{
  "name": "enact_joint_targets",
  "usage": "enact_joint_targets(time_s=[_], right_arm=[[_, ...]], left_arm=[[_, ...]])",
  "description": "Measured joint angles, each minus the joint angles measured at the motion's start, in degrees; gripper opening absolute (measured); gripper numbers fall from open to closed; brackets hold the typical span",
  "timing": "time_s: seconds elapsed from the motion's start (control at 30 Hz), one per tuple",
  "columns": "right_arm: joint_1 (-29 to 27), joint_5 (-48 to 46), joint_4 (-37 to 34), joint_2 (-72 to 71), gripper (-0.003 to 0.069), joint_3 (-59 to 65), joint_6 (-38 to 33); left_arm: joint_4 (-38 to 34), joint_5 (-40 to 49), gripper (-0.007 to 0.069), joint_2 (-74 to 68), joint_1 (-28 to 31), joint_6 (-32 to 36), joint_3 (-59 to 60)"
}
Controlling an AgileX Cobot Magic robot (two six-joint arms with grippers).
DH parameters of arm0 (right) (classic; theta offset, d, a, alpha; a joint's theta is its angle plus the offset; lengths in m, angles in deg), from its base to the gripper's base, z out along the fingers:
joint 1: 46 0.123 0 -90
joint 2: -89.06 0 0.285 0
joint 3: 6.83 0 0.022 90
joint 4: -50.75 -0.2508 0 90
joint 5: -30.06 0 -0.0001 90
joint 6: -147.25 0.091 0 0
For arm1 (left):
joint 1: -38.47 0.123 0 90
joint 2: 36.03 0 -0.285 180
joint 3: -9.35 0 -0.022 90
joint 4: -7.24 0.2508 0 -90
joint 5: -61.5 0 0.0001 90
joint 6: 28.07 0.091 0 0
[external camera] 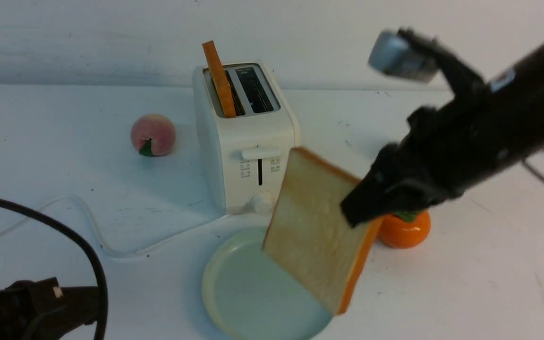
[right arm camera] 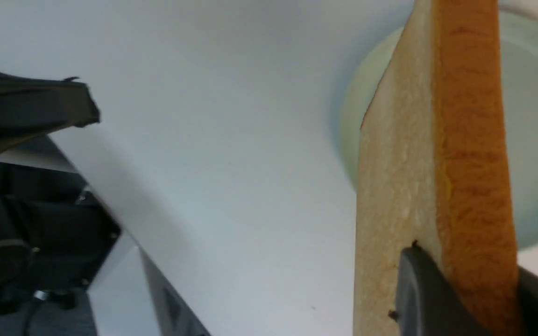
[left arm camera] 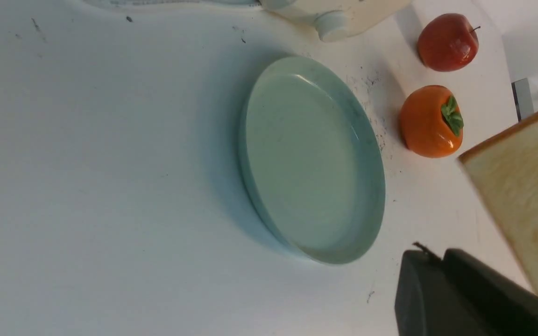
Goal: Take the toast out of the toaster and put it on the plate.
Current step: Use the right arm to put a slice of bread into the plate
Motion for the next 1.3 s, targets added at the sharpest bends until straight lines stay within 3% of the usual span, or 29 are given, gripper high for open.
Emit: enact_joint_targets(time_s=[0.1,0.17,0.27,0.43,0.8,0.93,1.07,1.3], right_arm=[[0.0,6.0,-9.6,0.8,0.0097,6.8,-7.2],[0.0,12.4,-19.0,2.4,0.0097,11.8,-15.8],[0.0,16.5,-25.7,5.1,0.0097,13.5,-24.6],[0.0,15.4,-30.1,9.3,0.0097,13.6,-28.2],[0.0,15.4,-30.5,19.4,0.0108,13.6,-28.8],[0.0,16.5,-30.8,20.9,0.0160,13.6,-29.3],[0.0,19.7,-30.8,21.1,0.0307,13.6,-33.2],[-0.2,23.5,-27.5,20.8,0.0483,13.1,-36.4]], left_arm=[[0.0,0.0,0.0037,0.0,0.0,0.0,0.0],[0.0,0.0,0.0039,0.0,0.0,0.0,0.0],[0.0,0.0,0.0041,0.0,0.0,0.0,0.0],[0.0,0.0,0.0051,0.0,0.0,0.0,0.0],[1.7,-0.1,0.0056,0.0,0.0,0.0,0.0],[1.9,-0.1,0.0059,0.0,0.0,0.0,0.0],[1.9,-0.1,0.0061,0.0,0.0,0.0,0.0],[2.1,0.4,0.0070,0.0,0.0,0.0,0.0]])
